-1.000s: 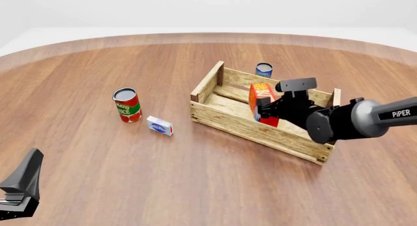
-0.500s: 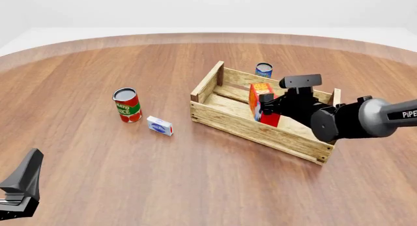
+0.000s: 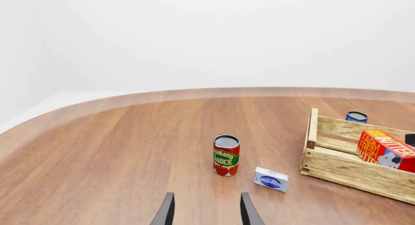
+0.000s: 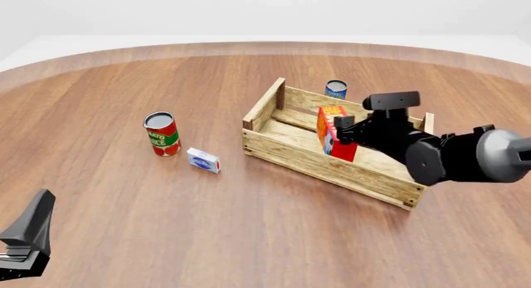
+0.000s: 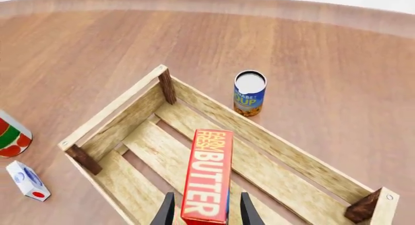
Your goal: Pick up the butter and put it in the tray.
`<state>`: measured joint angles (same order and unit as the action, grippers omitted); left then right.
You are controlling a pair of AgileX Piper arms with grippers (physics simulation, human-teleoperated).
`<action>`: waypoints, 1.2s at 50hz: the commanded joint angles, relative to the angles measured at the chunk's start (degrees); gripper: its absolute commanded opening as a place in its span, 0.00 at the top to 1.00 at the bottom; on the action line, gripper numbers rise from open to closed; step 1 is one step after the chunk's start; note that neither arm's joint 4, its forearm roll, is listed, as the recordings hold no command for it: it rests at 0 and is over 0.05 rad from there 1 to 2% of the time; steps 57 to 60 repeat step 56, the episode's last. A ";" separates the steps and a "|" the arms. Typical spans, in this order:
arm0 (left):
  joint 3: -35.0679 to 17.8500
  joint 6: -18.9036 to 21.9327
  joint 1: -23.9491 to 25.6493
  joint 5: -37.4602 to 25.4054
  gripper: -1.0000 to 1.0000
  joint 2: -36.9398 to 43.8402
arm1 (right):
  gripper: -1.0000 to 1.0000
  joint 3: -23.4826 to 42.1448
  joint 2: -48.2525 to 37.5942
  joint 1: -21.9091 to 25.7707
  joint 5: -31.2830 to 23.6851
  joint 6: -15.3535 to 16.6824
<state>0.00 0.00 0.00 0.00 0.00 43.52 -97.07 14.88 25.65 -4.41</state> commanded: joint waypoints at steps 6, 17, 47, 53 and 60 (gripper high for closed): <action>0.00 0.00 0.00 0.00 0.00 0.00 | 0.00 -2.80 4.07 -0.08 0.44 -0.23; 0.00 0.00 0.00 0.00 0.00 0.00 | 0.00 -4.03 6.11 -0.16 0.43 0.07; 0.00 0.00 0.00 0.00 0.00 0.00 | 0.00 -10.54 14.26 -0.36 2.20 -1.25; 0.00 0.00 0.00 0.00 0.00 0.00 | 0.00 -12.02 15.63 -0.68 2.69 -1.17; 0.00 0.00 0.00 0.00 0.00 0.00 | 0.00 -12.65 16.41 -0.61 2.78 -1.11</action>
